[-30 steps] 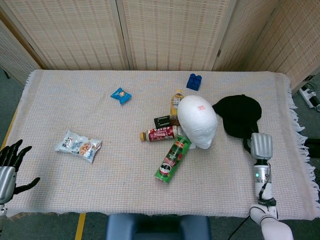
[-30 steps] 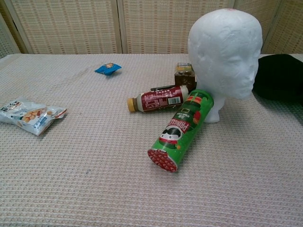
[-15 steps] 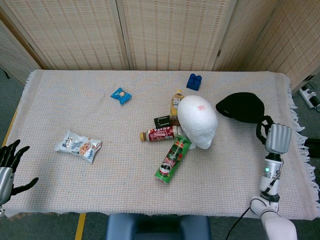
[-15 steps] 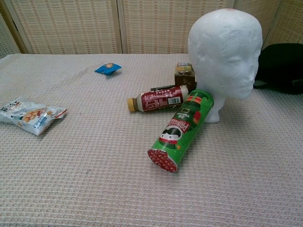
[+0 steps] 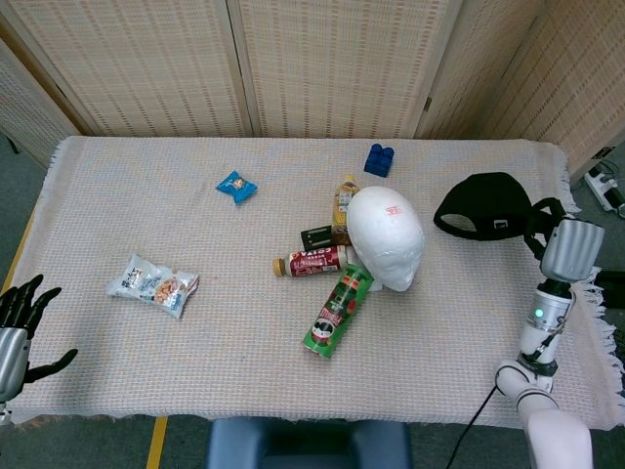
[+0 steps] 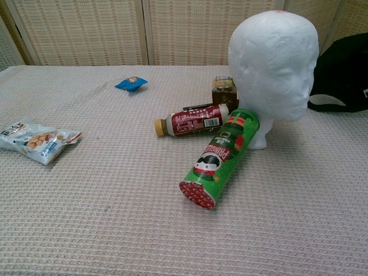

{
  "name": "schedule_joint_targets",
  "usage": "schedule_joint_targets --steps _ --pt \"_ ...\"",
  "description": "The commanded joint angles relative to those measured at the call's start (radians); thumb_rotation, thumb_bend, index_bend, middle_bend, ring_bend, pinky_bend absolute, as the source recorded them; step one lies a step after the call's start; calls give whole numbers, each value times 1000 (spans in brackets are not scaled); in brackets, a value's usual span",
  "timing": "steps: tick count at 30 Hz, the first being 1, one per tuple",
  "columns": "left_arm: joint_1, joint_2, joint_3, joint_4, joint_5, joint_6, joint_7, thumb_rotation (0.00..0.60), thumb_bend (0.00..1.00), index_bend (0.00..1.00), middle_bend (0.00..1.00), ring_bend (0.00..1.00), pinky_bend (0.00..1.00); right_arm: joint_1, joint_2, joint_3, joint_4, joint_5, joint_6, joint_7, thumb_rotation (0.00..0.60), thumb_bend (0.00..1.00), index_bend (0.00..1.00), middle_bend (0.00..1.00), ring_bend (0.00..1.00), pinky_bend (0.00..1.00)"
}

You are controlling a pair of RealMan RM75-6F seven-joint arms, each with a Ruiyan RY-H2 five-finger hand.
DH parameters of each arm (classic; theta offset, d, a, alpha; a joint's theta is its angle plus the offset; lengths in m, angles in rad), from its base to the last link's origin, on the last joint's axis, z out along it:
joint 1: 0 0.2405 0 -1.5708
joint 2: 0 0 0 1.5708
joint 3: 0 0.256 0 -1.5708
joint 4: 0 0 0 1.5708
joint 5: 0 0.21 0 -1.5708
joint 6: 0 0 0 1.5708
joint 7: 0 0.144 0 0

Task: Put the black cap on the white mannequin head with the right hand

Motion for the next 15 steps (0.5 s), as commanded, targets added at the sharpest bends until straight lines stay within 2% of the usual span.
schedule_joint_targets --steps 1,8,15 --pt "0 0 0 0 0 -1 1 600 190 175 2 0 80 42 32 22 -15 13 31 -18 600 443 988 1000 1000 1000" --pt "-1 2 -1 -4 -6 -8 -6 600 189 175 1 0 81 129 91 42 -62 13 95 -79 600 441 992 1000 1000 1000" --pt "-5 2 -3 0 -16 -20 -12 600 189 173 1 0 80 229 139 63 -155 3 150 -161 600 437 991 1000 1000 1000"
